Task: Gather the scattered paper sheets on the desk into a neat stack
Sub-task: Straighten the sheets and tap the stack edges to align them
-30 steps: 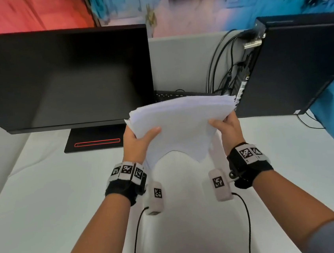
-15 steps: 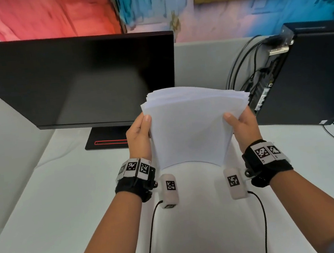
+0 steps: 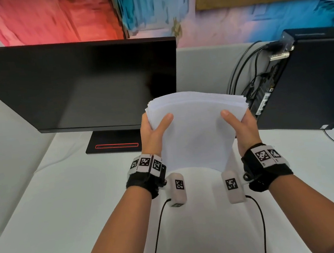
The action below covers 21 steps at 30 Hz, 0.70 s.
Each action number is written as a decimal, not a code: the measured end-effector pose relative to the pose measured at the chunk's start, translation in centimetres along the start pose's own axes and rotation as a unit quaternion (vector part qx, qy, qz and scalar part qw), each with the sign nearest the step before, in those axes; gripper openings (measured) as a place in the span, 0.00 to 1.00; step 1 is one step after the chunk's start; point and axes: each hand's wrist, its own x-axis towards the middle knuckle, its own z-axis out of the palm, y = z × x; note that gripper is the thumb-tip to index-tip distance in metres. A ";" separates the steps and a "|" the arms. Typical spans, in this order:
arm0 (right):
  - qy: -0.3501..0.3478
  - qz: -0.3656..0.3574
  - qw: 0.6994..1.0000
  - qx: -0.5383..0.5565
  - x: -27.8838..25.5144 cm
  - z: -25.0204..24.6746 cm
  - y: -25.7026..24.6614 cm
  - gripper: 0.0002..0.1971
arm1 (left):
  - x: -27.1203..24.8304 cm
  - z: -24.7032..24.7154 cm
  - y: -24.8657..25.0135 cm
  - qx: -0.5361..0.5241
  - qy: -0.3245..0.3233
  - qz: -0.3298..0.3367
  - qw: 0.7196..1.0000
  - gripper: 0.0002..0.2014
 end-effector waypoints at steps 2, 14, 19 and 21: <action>0.032 0.018 0.999 0.007 0.4 0.1 -0.3 0.22 | 0.2 0.1 0.1 -0.007 0.005 0.003 1.000 0.26; 0.144 0.029 0.989 0.014 0.8 1.6 -1.6 0.09 | 1.1 1.9 2.2 0.007 0.071 0.000 0.997 0.07; 0.173 -0.010 0.985 0.000 0.6 2.0 -1.5 0.16 | 1.1 1.2 2.4 0.033 0.064 0.015 0.997 0.07; 0.178 -0.017 0.984 -0.024 0.4 2.4 -1.7 0.18 | 1.1 1.0 2.4 0.031 0.065 0.018 0.997 0.08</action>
